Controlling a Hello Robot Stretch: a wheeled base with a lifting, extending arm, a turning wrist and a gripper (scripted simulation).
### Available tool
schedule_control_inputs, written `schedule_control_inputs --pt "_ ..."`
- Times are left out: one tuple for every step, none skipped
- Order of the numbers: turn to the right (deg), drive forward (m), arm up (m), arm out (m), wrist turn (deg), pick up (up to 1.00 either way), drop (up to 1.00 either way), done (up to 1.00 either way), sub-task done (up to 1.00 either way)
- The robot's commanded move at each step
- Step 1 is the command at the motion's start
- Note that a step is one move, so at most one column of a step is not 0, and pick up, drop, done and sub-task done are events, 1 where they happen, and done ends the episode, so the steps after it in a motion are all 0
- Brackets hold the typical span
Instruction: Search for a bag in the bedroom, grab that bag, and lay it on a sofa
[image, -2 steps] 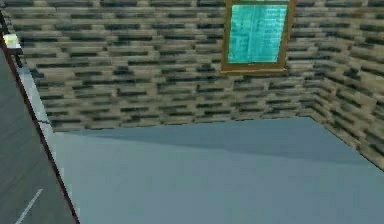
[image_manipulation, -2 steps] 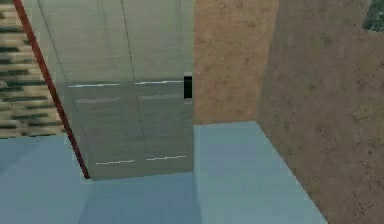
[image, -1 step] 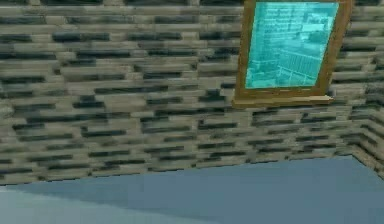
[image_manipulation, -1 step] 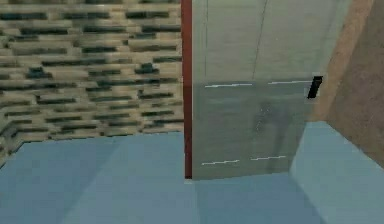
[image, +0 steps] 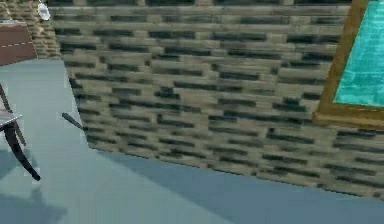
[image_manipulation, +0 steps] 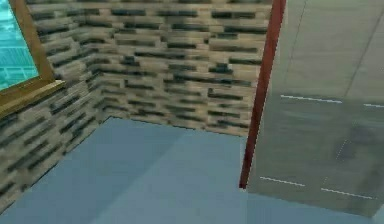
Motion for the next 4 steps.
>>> schedule_control_inputs --pt "0.0 0.05 0.0 0.0 0.0 0.0 0.0 0.0 0.0" --pt "-30.0 0.0 0.0 0.0 0.0 0.0 0.0 0.0 0.0" --pt "0.0 0.45 0.0 0.0 0.0 0.0 0.0 0.0 0.0" --pt "-42.0 0.0 0.0 0.0 0.0 0.0 0.0 0.0 0.0"
